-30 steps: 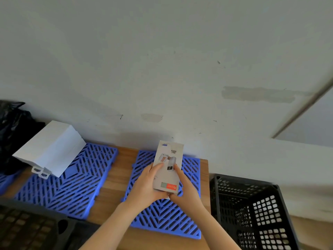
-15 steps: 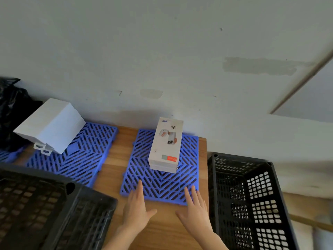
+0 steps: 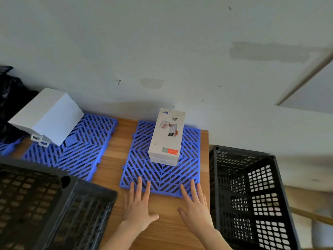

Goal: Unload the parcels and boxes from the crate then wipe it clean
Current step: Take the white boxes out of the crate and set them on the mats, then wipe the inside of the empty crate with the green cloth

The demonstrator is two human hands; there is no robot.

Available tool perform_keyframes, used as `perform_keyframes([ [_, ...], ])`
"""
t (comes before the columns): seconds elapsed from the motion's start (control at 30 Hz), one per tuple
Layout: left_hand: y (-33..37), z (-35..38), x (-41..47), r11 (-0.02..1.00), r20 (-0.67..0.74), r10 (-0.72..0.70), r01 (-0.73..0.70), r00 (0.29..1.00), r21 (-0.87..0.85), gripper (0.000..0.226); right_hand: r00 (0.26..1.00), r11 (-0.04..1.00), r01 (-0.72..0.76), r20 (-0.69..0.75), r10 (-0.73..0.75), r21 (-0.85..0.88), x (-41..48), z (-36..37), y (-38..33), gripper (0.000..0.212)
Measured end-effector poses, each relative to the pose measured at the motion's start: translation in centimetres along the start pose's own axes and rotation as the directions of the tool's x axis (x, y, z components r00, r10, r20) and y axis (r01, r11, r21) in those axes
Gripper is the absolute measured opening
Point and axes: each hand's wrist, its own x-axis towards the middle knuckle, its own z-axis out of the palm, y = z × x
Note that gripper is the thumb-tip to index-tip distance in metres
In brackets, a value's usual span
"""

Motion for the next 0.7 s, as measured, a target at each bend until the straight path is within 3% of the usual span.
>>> perform_keyframes([
  [0.17, 0.3, -0.2, 0.0, 1.0, 0.021, -0.001, 0.001, 1.0, 0.019, 0.122, 1.0, 1.0, -0.009, 0.013, 0.008, 0.021, 0.1, 0.1, 0.0, 0.087],
  [0.3, -0.2, -1.8, -0.7, 0.999, -0.053, 0.043, -0.042, 0.998, 0.014, 0.101, 1.0, 1.0, -0.02, 0.022, 0.02, 0.012, -0.1, -1.5, -0.6, 0.073],
  [0.47, 0.0, -5.0, -3.9, 0.983, -0.295, 0.067, -0.114, 0.953, -0.144, 0.049, 0.97, 0.982, 0.028, -0.244, 0.019, 0.185, -1.6, -5.4, -3.0, 0.048],
  [0.7, -2.2, -10.4, -13.0, 0.881, -0.601, 0.061, -0.326, 0.797, -0.343, 0.021, 0.825, 0.844, 0.402, -0.541, -0.165, 0.355, -4.6, -12.1, -11.0, 0.025],
])
